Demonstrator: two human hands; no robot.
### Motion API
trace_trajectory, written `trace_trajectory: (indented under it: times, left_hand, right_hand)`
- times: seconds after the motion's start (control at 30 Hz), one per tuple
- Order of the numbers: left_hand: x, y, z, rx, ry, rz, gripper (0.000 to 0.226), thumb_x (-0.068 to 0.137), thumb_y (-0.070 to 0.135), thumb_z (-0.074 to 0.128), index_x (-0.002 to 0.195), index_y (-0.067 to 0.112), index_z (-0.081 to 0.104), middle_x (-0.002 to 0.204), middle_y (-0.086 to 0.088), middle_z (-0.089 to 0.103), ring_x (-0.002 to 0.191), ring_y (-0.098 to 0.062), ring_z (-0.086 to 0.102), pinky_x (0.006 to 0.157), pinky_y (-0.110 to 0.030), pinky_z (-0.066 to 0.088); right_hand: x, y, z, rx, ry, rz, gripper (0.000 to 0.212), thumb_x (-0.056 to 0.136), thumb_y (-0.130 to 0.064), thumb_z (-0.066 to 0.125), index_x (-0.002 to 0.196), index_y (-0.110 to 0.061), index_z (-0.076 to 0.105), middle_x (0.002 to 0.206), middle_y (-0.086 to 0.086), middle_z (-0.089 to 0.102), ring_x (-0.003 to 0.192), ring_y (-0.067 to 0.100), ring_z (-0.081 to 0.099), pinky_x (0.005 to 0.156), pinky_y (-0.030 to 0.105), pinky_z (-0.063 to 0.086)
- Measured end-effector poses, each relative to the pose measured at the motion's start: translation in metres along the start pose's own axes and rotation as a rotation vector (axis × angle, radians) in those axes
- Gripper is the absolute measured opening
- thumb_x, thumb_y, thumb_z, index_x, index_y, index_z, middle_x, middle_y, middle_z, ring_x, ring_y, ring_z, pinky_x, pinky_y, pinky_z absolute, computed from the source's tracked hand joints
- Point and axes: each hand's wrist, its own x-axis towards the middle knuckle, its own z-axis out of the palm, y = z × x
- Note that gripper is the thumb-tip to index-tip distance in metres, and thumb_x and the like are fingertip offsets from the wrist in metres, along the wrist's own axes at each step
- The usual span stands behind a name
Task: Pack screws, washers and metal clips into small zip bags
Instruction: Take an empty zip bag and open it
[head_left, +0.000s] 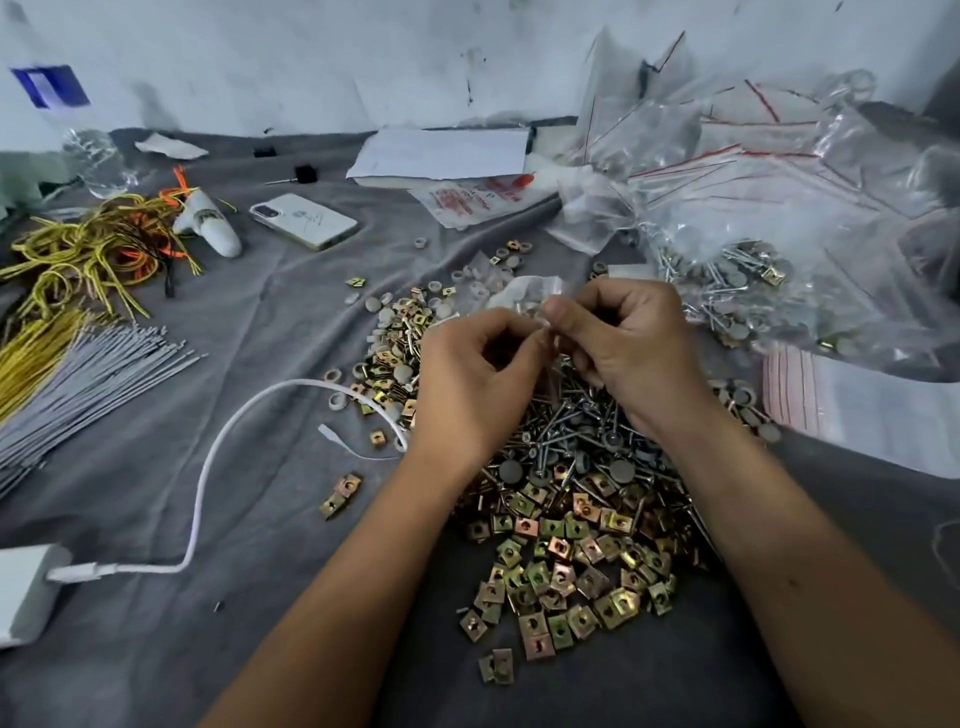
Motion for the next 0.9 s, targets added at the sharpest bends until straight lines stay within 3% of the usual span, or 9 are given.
trace_trajectory:
  times: [0.13, 0.27, 0.33, 0.43, 0.5, 0.57, 0.67, 0.8, 0.9]
  left_hand:
    - [0.003, -0.001, -0.001, -0.016, -0.003, -0.045, 0.02, 0.099, 0.009, 0.066, 0.08, 0.006, 0.075, 0.065, -0.005, 0.074, 0.054, -0.02, 0.072, 0.056, -0.039, 0.061]
    - [0.0, 0.0, 0.001, 0.127, 0.076, 0.072, 0.02, 0.097, 0.011, 0.067, 0.078, 0.008, 0.071, 0.059, 0.0, 0.069, 0.049, -0.013, 0.066, 0.047, -0.031, 0.053]
    - [0.001, 0.001, -0.003, 0.218, 0.158, 0.112, 0.018, 0.094, 0.013, 0.068, 0.077, 0.012, 0.07, 0.061, 0.003, 0.068, 0.05, -0.012, 0.064, 0.047, -0.031, 0.051]
    - [0.011, -0.002, -0.023, 0.273, 0.418, 0.059, 0.012, 0.088, 0.016, 0.066, 0.079, 0.022, 0.069, 0.065, 0.011, 0.066, 0.054, -0.004, 0.06, 0.052, -0.02, 0.046]
    - [0.014, -0.004, -0.033, 0.232, 0.495, 0.05, 0.012, 0.088, 0.016, 0.067, 0.08, 0.024, 0.069, 0.067, 0.014, 0.067, 0.056, -0.004, 0.059, 0.054, -0.021, 0.046]
    - [0.01, -0.002, -0.029, 0.247, 0.379, 0.104, 0.01, 0.091, 0.013, 0.07, 0.084, 0.02, 0.074, 0.072, 0.01, 0.07, 0.06, -0.005, 0.064, 0.058, -0.023, 0.052]
    - [0.002, 0.001, -0.011, 0.317, 0.158, 0.198, 0.007, 0.091, 0.008, 0.073, 0.086, 0.008, 0.077, 0.074, 0.002, 0.073, 0.064, -0.009, 0.067, 0.062, -0.028, 0.056]
    - [0.002, -0.001, -0.008, 0.277, 0.137, 0.171, 0.005, 0.091, 0.009, 0.075, 0.089, 0.008, 0.078, 0.077, 0.001, 0.073, 0.07, -0.011, 0.067, 0.067, -0.029, 0.055]
    - [0.003, -0.002, -0.01, 0.254, 0.106, 0.134, 0.008, 0.094, 0.012, 0.074, 0.087, 0.01, 0.077, 0.072, 0.004, 0.071, 0.067, -0.011, 0.066, 0.064, -0.026, 0.052]
  right_hand:
    - [0.001, -0.001, 0.001, -0.038, -0.005, -0.033, 0.033, 0.084, -0.036, 0.082, 0.069, -0.011, 0.068, 0.049, 0.004, 0.056, 0.038, 0.015, 0.043, 0.037, 0.02, 0.033]
    - [-0.001, -0.003, 0.0, -0.104, -0.04, -0.092, 0.031, 0.085, -0.033, 0.082, 0.072, -0.01, 0.067, 0.05, 0.001, 0.055, 0.04, 0.012, 0.044, 0.039, 0.021, 0.034]
    - [-0.002, -0.005, -0.001, -0.238, -0.037, -0.143, 0.026, 0.086, -0.029, 0.082, 0.07, -0.015, 0.067, 0.053, -0.005, 0.057, 0.045, 0.007, 0.046, 0.043, 0.021, 0.037]
    - [-0.003, -0.01, -0.009, -0.451, 0.049, -0.205, 0.028, 0.089, -0.024, 0.079, 0.07, -0.01, 0.065, 0.06, -0.003, 0.06, 0.05, 0.005, 0.049, 0.049, 0.019, 0.039]
    - [-0.005, -0.012, -0.013, -0.409, 0.092, -0.211, 0.032, 0.092, -0.027, 0.076, 0.072, -0.005, 0.065, 0.059, -0.001, 0.058, 0.05, 0.006, 0.047, 0.048, 0.02, 0.039]
    - [-0.009, -0.016, -0.006, -0.3, 0.03, -0.155, 0.042, 0.091, -0.045, 0.071, 0.079, -0.005, 0.067, 0.06, 0.001, 0.059, 0.049, 0.01, 0.049, 0.044, 0.024, 0.042]
    - [-0.011, -0.014, 0.011, -0.449, -0.056, -0.147, 0.049, 0.087, -0.059, 0.064, 0.08, -0.011, 0.07, 0.062, 0.003, 0.062, 0.051, 0.017, 0.053, 0.046, 0.028, 0.042]
    - [-0.006, -0.009, 0.012, -0.464, -0.029, -0.16, 0.029, 0.096, -0.036, 0.069, 0.079, -0.015, 0.075, 0.058, 0.004, 0.062, 0.05, 0.015, 0.055, 0.048, 0.035, 0.041]
    - [-0.005, -0.006, 0.007, -0.429, -0.05, -0.197, 0.026, 0.099, -0.027, 0.068, 0.074, -0.019, 0.071, 0.056, -0.005, 0.059, 0.049, 0.003, 0.05, 0.047, 0.026, 0.038]
